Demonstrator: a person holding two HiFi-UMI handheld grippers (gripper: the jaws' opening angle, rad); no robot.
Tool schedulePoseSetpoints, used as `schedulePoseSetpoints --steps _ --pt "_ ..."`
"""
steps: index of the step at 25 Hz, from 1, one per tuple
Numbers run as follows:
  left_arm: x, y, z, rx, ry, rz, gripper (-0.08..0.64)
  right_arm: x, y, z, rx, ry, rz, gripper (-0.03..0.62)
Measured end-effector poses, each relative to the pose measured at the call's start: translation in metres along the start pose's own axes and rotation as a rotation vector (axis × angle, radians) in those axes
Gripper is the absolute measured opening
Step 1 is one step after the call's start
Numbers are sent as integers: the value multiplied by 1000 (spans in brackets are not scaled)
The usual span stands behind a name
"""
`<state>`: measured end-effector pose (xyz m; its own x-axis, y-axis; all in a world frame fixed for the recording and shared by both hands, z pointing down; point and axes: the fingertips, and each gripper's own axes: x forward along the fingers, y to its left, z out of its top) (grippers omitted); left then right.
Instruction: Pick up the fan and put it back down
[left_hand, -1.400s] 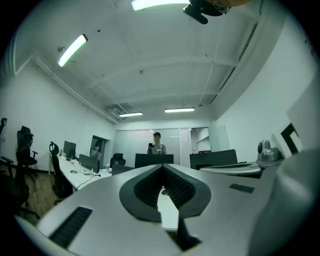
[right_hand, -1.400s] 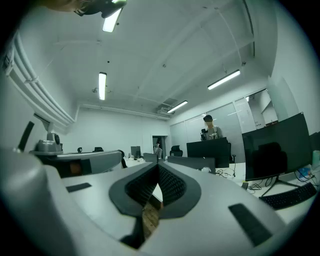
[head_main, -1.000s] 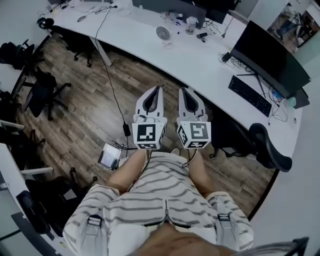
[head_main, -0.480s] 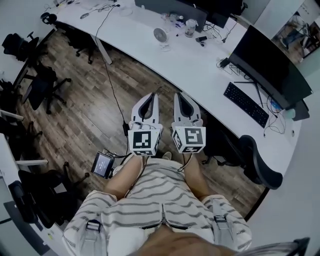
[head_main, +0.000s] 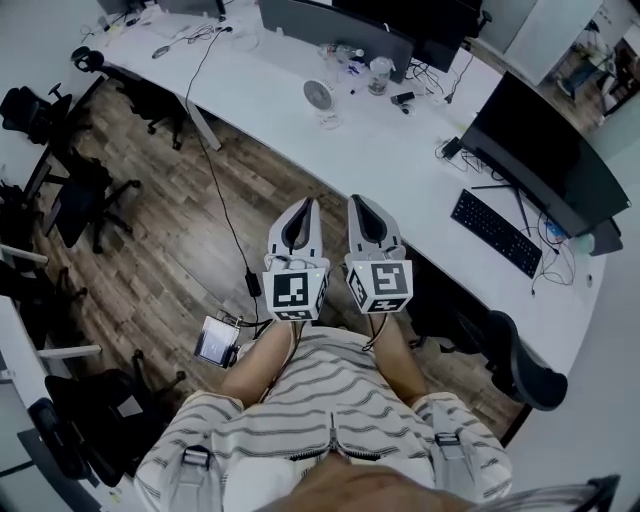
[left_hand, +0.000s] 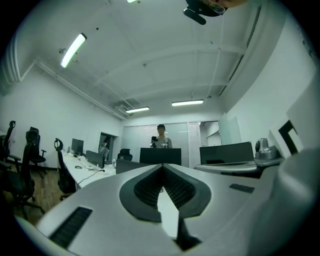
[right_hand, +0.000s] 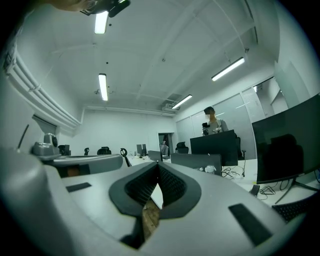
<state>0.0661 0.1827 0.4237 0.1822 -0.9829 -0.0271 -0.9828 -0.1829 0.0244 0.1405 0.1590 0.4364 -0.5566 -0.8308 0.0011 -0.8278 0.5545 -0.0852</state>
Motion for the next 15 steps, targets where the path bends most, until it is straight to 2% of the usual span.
schedulePoseSetpoints --steps 8,15 --pt "87 45 6 5 -1 -23 6 91 -23 10 3 -10 -10 12" --pt "141 83 17 7 -1 -47 6 156 -29 22 4 -16 -28 12"
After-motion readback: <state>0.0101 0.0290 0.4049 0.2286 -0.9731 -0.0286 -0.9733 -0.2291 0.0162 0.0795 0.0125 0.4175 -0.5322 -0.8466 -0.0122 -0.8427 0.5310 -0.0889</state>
